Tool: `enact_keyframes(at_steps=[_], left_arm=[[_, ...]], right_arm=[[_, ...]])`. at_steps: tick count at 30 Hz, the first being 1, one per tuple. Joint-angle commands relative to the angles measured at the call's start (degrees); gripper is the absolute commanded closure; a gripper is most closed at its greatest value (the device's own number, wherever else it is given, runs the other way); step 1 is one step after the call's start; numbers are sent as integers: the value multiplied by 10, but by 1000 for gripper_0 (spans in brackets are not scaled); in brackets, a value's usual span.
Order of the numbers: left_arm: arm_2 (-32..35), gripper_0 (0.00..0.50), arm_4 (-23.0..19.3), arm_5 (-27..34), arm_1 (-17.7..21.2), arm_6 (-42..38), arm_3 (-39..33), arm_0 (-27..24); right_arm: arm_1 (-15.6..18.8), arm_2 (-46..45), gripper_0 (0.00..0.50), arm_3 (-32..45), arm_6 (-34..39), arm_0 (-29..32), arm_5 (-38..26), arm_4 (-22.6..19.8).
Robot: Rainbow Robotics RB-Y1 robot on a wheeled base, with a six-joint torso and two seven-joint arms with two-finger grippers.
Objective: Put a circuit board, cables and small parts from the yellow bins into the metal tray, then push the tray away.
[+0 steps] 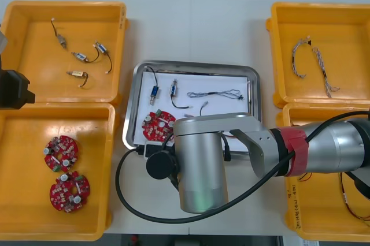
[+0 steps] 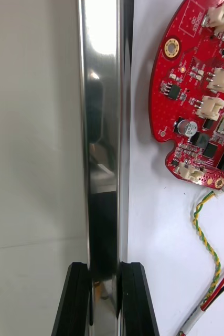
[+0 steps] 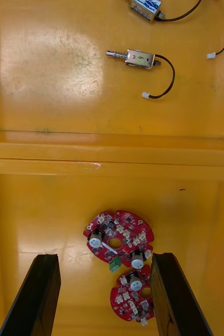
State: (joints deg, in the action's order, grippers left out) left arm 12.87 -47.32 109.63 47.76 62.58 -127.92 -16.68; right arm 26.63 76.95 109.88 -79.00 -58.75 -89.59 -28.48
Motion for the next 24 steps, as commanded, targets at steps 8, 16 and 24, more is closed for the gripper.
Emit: enact_keyframes(at_steps=[8, 16, 24], left_arm=[[16, 0, 4, 4, 4, 52, -18, 9], [16, 0, 4, 4, 4, 52, -18, 9], [16, 0, 4, 4, 4, 52, -18, 9]], right_arm=[[22, -22, 500, 11, -34, -23, 15, 62], [22, -23, 500, -5, -47, -23, 35, 98], [31, -23, 500, -13, -53, -26, 51, 115]])
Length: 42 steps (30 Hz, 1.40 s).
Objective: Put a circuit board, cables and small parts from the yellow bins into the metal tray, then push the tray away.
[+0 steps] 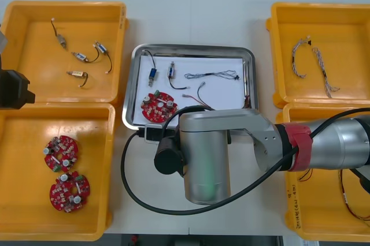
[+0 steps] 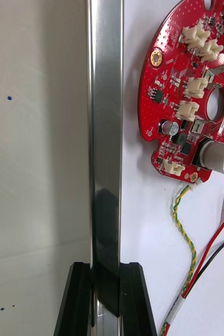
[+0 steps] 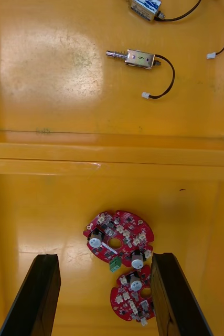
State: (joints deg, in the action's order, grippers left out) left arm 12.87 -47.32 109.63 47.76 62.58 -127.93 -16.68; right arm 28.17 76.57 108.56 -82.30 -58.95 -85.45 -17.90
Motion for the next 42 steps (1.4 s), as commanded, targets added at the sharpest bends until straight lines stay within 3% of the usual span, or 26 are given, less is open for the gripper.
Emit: enact_keyframes(at_steps=[1, 25, 30, 42], left_arm=[[16, 0, 4, 4, 4, 52, -18, 9], [16, 0, 4, 4, 4, 52, -18, 9], [16, 0, 4, 4, 4, 52, -18, 9], [16, 0, 4, 4, 4, 52, -18, 9]], right_arm=[[16, -19, 500, -3, -22, -25, 13, 13], [21, -19, 500, -101, -51, -95, 82, 21], [32, -19, 500, -128, -59, -111, 129, -1], [48, -19, 500, -177, -82, -129, 196, -1]])
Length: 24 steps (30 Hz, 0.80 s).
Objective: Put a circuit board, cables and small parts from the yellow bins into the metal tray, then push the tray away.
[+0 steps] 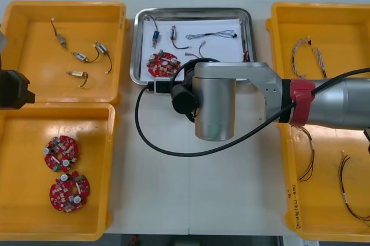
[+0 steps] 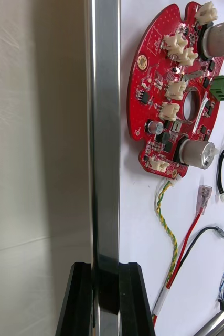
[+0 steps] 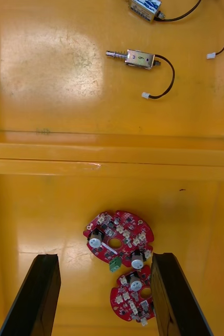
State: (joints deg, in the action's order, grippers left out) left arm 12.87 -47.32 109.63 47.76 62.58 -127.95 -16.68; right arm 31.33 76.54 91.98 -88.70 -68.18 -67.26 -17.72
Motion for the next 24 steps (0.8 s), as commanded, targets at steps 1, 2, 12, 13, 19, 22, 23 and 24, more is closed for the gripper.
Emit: enact_keyframes(at_steps=[1, 2, 12, 13, 19, 22, 23, 24], left_arm=[[16, 0, 4, 4, 4, 52, -18, 9], [16, 0, 4, 4, 4, 52, -18, 9], [16, 0, 4, 4, 4, 52, -18, 9], [16, 0, 4, 4, 4, 52, -18, 9], [16, 0, 4, 4, 4, 52, -18, 9], [16, 0, 4, 4, 4, 52, -18, 9], [16, 0, 4, 4, 4, 52, -18, 9], [16, 0, 4, 4, 4, 52, -18, 9]], right_arm=[[16, -19, 500, -13, -20, -37, 16, -4], [16, -19, 500, -16, -21, -40, 20, -3], [15, -18, 500, -56, -31, -71, 49, -37], [15, -18, 500, -59, -33, -72, 51, -36], [13, -18, 500, -82, -40, -75, 87, -35], [9, -18, 500, -102, -45, -78, 109, -35], [8, -18, 500, -104, -46, -78, 111, -36], [7, -18, 500, -108, -46, -80, 114, -36]])
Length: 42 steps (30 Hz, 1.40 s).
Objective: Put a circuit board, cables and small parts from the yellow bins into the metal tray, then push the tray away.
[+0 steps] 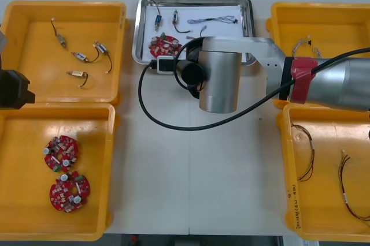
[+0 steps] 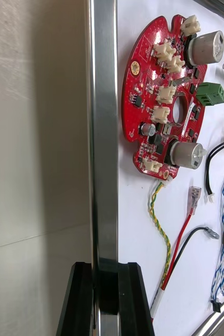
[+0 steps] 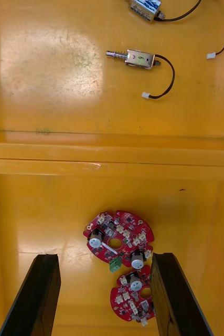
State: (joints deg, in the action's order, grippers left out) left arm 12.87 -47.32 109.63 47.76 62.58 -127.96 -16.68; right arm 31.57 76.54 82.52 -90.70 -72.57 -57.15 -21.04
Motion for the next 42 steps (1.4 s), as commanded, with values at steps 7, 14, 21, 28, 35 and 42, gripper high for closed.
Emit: enact_keyframes(at_steps=[7, 14, 21, 28, 35, 42], left_arm=[[16, 0, 4, 4, 4, 52, -18, 9], [16, 0, 4, 4, 4, 52, -18, 9], [16, 0, 4, 4, 4, 52, -18, 9], [16, 0, 4, 4, 4, 52, -18, 9], [16, 0, 4, 4, 4, 52, -18, 9], [16, 0, 4, 4, 4, 52, -18, 9]], right_arm=[[3, -18, 500, -39, -35, -41, 44, -3], [-5, -18, 500, -61, -40, -45, 50, -3], [-5, -18, 500, -65, -44, -45, 51, -5], [-5, -18, 86, -66, -49, -47, 51, -15], [-5, -18, 0, -57, -46, -48, 38, -20], [-5, -50, 0, -23, -49, -57, -24, -85]])
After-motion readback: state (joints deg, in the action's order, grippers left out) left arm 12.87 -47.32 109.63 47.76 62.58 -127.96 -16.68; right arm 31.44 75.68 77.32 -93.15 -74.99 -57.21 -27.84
